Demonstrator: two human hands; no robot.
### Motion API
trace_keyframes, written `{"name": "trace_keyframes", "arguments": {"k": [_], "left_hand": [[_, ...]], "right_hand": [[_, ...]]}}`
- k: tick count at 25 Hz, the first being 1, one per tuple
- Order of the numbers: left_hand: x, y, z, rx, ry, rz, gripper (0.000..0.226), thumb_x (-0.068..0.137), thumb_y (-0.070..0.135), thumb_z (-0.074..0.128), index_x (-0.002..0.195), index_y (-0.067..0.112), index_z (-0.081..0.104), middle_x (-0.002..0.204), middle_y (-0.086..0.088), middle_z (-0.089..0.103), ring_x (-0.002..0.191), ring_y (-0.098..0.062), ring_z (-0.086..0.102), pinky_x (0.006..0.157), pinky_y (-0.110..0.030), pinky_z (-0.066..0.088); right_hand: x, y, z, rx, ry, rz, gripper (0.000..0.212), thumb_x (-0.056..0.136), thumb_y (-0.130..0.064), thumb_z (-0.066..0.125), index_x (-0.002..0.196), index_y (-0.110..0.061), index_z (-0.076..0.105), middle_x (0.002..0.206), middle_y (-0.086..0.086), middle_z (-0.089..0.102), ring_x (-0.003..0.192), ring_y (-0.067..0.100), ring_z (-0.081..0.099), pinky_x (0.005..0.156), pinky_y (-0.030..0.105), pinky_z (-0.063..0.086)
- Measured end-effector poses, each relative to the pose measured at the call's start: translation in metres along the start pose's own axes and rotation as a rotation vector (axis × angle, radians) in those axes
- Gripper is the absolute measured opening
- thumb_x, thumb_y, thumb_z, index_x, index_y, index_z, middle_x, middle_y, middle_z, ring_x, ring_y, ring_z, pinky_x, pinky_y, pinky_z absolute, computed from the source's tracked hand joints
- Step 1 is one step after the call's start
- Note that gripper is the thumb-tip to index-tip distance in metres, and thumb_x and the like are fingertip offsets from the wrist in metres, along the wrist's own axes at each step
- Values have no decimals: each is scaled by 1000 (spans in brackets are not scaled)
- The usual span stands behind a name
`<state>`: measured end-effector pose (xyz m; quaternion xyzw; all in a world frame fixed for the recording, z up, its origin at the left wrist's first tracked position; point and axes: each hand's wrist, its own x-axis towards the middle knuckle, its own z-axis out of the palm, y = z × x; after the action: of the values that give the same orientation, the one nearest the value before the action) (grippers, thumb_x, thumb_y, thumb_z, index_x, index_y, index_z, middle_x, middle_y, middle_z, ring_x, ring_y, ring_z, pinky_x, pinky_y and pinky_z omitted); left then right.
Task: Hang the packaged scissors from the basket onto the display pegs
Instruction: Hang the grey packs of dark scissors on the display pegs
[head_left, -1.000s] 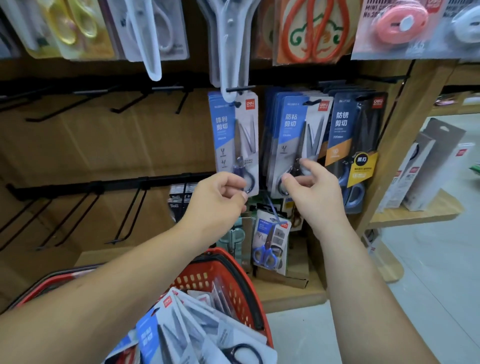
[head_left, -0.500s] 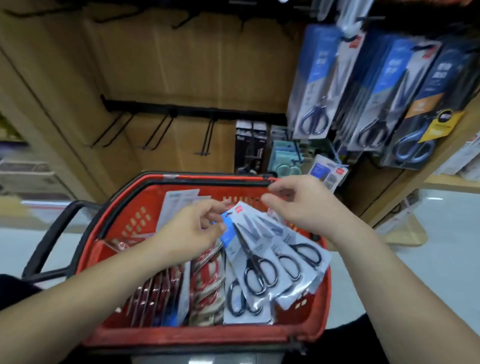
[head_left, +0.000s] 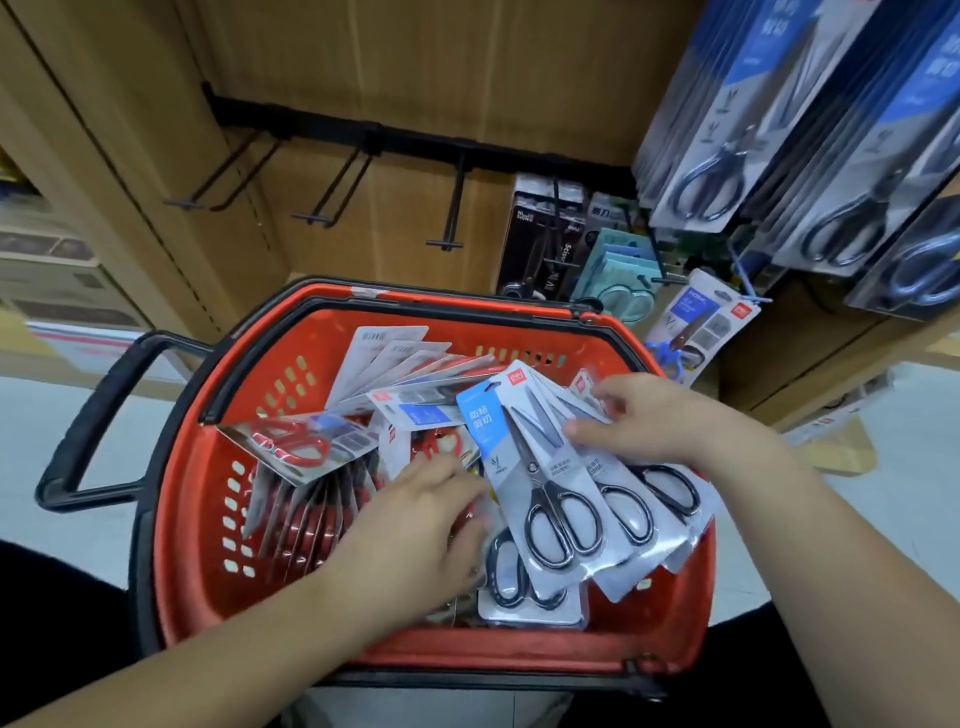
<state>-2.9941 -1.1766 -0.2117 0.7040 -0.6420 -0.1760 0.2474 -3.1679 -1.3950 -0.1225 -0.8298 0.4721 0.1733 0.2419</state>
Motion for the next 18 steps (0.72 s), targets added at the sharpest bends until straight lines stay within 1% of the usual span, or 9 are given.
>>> {"name": "trace_keyframes", "arguments": {"k": [2, 4, 7, 9, 11, 13, 15, 16, 18], "left_hand": [[4, 16, 11, 17, -21, 34, 42, 100, 47, 53, 134, 24, 65, 115, 6, 66, 104, -21, 60, 91, -35, 54], [6, 26, 22, 94, -39, 23, 56, 102, 59, 44, 147, 28, 57, 122, 6, 67, 108, -22, 58, 93, -34, 54], [15, 28, 29, 153, -90, -31, 66, 102, 67, 33, 156, 32, 48, 138, 3, 64, 115, -26, 53, 103, -43, 50], [18, 27, 30, 147, -181, -65, 76, 97, 73, 22, 163, 37, 34, 155, 6, 50, 127, -26, 41, 110, -45, 37], [16, 26, 32, 108, -198, -56, 80, 94, 77, 17, 165, 41, 26, 162, 11, 40, 132, -22, 30, 110, -41, 29], [12, 26, 30, 70, -203, -55, 84, 91, 84, 13, 164, 44, 22, 163, 13, 36, 131, -17, 27, 107, -38, 28], [13, 23, 28, 23, -233, -54, 82, 89, 87, 11, 163, 51, 17, 164, 15, 30, 133, -13, 25, 111, -37, 27], [14, 23, 26, -21, -239, -53, 76, 91, 84, 17, 162, 54, 17, 163, 16, 28, 135, -11, 26, 115, -37, 27], [19, 26, 20, -198, -147, -84, 68, 99, 72, 37, 162, 52, 23, 155, 18, 34, 132, -3, 39, 115, -29, 36]], "right_hand": [[3, 2, 6, -29, -90, 3, 90, 85, -77, 65, 157, -28, 43, 158, -4, 49, 142, 21, 49, 112, 34, 42], [4, 3, 9, -26, -70, 8, 91, 84, -77, 66, 157, -30, 43, 157, -6, 50, 141, 20, 50, 110, 31, 42], [-2, 9, 11, 102, -113, 38, 79, 70, -82, 74, 133, -36, 64, 130, -9, 71, 113, 13, 69, 100, 33, 55], [-5, 12, 20, 249, -116, 9, 63, 70, -69, 85, 120, -35, 67, 109, -10, 78, 91, 8, 76, 79, 32, 64], [-10, 9, 26, 454, -52, -36, 51, 79, -42, 91, 122, -35, 65, 102, -11, 79, 84, 4, 76, 70, 23, 62], [-15, 7, 33, 632, -12, -83, 49, 82, -23, 90, 121, -38, 64, 103, -10, 79, 90, 3, 76, 83, 27, 62], [-22, 4, 36, 699, 35, -102, 47, 86, -12, 85, 106, -46, 61, 103, -13, 75, 90, -4, 72, 90, 26, 60], [-27, 1, 34, 716, 63, -104, 50, 87, -8, 83, 100, -48, 58, 103, -15, 73, 90, -5, 71, 91, 26, 59], [-34, 0, 25, 753, 157, -124, 56, 88, -4, 81, 103, -53, 59, 103, -13, 75, 94, 1, 73, 97, 35, 59]]}}
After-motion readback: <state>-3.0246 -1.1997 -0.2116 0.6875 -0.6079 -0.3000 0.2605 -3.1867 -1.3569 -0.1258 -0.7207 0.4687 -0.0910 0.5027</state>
